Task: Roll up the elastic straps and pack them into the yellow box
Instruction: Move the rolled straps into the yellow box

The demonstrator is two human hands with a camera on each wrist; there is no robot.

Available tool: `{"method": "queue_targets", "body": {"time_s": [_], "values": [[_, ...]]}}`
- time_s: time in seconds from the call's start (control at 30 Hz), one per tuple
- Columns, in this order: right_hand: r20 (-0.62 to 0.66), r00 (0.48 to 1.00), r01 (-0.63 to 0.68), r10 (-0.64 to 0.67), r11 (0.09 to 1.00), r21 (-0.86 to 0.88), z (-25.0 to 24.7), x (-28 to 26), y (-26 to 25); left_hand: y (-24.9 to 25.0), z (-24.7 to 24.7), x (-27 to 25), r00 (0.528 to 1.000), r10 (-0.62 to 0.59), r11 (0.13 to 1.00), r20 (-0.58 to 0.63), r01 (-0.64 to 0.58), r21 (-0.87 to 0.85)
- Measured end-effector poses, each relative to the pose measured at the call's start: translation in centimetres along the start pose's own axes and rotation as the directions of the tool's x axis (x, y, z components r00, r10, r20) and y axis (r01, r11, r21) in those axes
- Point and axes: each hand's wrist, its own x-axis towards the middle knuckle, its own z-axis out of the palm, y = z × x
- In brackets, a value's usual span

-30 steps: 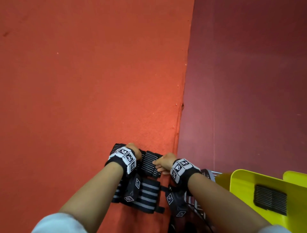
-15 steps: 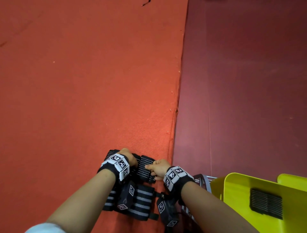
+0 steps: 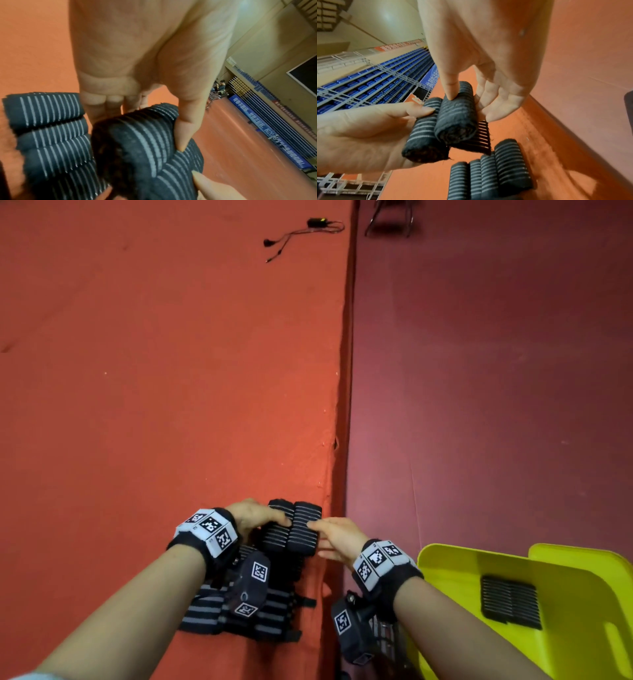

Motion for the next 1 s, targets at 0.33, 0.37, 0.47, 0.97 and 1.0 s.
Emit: {"method": "queue_targets", "body": {"time_s": [0.33,0.37,0.47,0.97,1.0], "values": [[-0.146,0.988,-0.036,0.05,0.995,0.096,-16.7,-10.8,4.2,5.8,17.0,-4.6,0.963,0.137,0.983,0.232,-0.103,-0.152],[-0.165,0.983,-0.068,0.083,0.993,0.092,-18.7,-11.5,5.2,6.3,19.4,-4.7,0.954,0.131,0.985,0.27,-0.095,-0.143],[-0.286,0.942,-0.178,0.176,0.984,0.019,-24.4,-13.3,8.8,7.0,27.3,-4.3,0.931,0.092,0.995,0.353,-0.072,-0.071],[-0.444,0.839,-0.513,0.316,0.731,-0.45,-32.9,-12.7,19.1,4.8,47.7,2.3,0.933,-0.064,0.993,0.355,0.024,0.117],[-0.446,0.829,-0.537,0.337,0.703,-0.467,-33.1,-12.1,19.5,4.4,48.3,2.9,0.934,-0.078,0.99,0.349,0.032,0.136]]}}
